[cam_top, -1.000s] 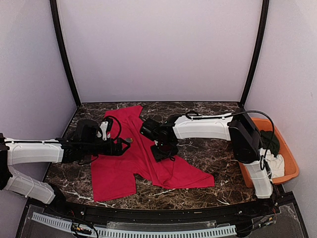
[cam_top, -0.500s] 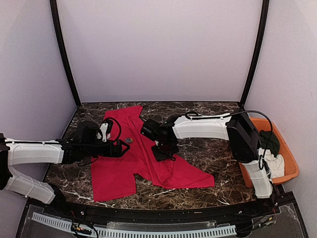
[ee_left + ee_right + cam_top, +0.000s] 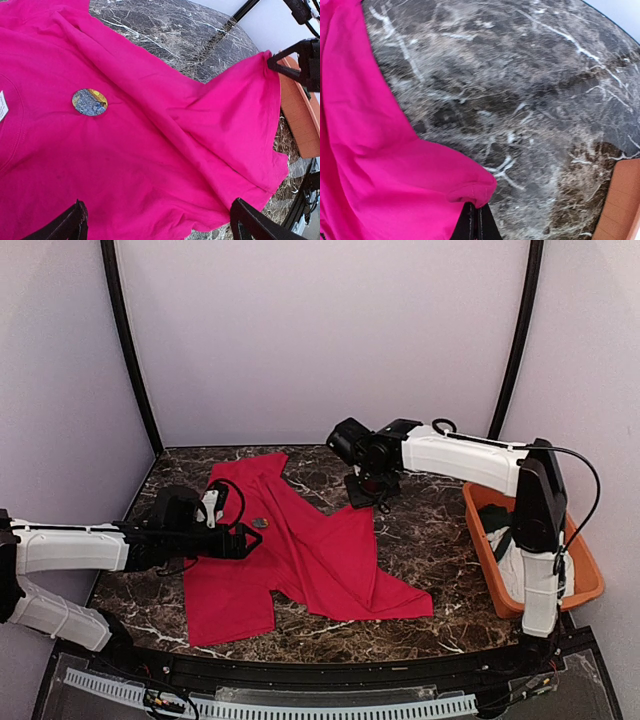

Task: Pin the brooch onto the clothing
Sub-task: Flatten out the clothing with brooches at the center of the board.

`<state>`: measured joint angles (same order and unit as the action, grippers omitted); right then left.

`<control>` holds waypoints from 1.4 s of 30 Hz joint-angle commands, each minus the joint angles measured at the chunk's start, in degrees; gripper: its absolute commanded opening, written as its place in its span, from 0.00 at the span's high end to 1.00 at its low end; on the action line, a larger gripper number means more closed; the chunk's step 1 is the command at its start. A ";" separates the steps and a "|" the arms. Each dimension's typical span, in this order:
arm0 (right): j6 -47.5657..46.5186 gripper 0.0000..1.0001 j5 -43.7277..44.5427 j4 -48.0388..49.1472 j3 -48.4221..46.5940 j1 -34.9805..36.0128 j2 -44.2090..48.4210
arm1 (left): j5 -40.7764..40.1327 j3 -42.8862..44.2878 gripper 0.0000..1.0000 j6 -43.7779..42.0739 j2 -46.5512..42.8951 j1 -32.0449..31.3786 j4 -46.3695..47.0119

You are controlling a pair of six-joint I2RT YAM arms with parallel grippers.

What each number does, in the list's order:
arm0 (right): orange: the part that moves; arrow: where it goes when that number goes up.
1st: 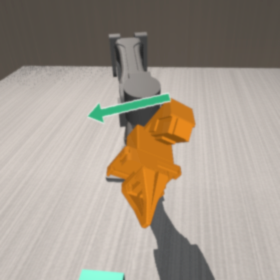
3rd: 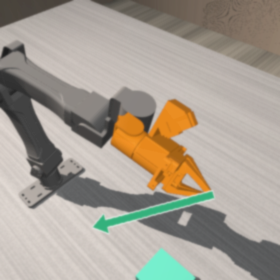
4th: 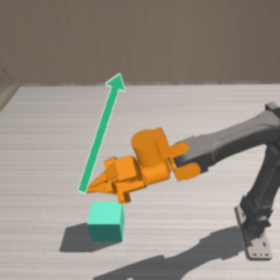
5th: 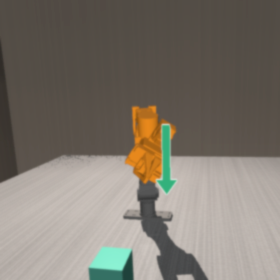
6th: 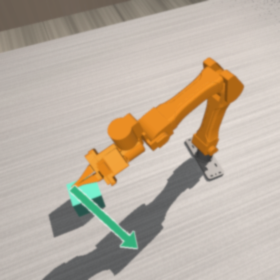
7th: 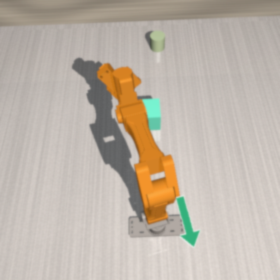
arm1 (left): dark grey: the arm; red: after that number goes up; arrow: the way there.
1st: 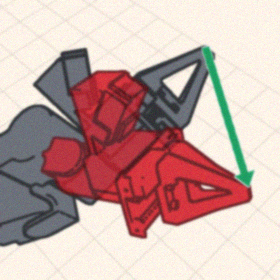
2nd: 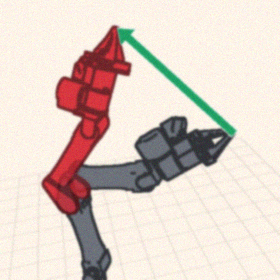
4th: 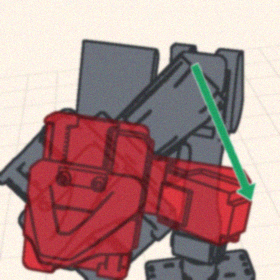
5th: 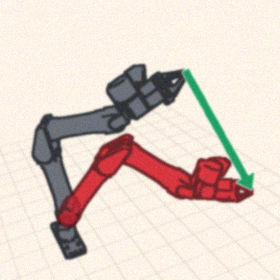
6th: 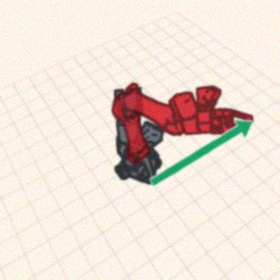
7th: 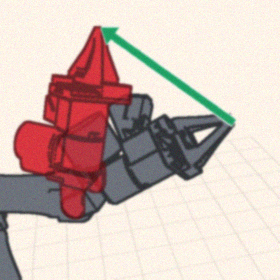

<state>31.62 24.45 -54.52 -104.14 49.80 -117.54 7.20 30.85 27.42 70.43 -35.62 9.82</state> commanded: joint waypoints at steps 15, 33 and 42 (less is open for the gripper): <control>-14.01 1.00 11.64 -5.46 -24.01 -17.45 -15.15 | -0.35 -2.20 0.01 -0.73 -1.82 -0.33 -3.02; -29.27 1.00 21.15 10.71 -34.41 -25.53 -24.56 | -0.47 -5.99 0.01 0.57 -3.65 -0.33 -5.74; -27.73 0.30 15.14 8.36 -32.10 -24.56 -18.22 | -1.20 -5.10 0.01 0.74 -6.47 -0.35 -8.38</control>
<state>-0.05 43.53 -43.29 -138.50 24.45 -141.32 6.59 25.45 28.14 66.30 -35.64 4.54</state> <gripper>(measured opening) 0.617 0.987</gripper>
